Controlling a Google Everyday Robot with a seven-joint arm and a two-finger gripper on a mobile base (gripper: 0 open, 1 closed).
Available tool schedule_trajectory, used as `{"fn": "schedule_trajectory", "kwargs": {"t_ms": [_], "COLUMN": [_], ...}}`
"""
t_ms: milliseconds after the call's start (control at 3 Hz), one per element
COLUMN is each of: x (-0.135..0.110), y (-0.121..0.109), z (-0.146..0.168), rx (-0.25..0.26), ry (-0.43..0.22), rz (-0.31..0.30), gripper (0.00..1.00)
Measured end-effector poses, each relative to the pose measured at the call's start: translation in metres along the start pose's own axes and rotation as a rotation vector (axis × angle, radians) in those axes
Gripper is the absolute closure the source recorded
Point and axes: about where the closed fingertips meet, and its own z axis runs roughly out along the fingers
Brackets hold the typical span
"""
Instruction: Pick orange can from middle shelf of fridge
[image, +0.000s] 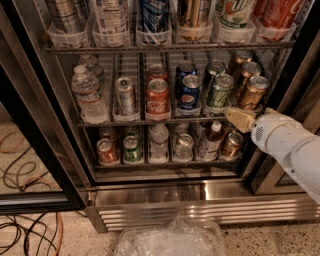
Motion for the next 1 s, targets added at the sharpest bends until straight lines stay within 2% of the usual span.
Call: {"fn": "schedule_trajectory", "kwargs": {"t_ms": [667, 1000], "x": [-0.0049, -0.0058], "y": [-0.0004, -0.0015], "z": [0.0123, 0.0140], "rx": [0.002, 0.004], "ry": [-0.026, -0.031], "rz": [0.007, 0.009], "gripper": [0.31, 0.31]}}
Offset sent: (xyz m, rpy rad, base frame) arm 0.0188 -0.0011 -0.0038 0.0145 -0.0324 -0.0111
